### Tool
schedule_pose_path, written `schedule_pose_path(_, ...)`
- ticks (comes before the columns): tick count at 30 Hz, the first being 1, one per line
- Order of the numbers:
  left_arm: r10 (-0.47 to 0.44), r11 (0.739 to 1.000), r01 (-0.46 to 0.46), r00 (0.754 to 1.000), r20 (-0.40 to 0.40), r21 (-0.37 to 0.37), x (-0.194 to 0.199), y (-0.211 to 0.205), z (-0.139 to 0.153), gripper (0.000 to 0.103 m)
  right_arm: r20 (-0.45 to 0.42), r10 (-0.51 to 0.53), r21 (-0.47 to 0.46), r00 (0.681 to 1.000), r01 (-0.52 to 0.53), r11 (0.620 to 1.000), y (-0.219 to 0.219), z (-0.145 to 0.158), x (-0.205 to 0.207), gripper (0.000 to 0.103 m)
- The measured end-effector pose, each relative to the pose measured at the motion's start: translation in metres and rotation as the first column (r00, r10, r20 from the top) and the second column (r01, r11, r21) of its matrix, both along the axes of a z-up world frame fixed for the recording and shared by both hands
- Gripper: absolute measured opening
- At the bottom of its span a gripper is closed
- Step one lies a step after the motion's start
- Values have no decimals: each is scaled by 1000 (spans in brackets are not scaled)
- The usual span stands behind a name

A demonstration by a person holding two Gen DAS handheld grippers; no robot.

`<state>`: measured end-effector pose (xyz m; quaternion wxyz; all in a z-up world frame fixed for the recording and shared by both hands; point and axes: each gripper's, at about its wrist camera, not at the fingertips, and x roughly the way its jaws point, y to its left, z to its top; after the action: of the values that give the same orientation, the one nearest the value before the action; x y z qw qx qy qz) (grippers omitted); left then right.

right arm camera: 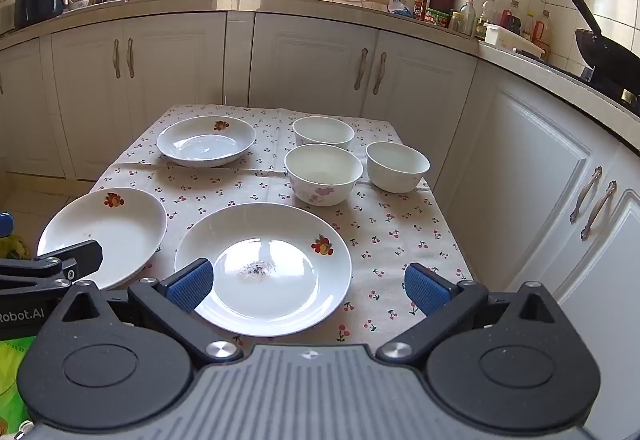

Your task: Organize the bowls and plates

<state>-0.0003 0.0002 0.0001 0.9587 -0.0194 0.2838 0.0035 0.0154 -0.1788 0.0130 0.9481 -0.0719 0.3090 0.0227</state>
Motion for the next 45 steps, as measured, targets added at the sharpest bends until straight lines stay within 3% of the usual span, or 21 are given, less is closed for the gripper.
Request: schedule_pose_path(45, -1, 1000, 1, 1000, 4, 2, -3, -1, 8, 102, 9, -2, -7, 1000, 2, 1000, -1, 5, -3, 103)
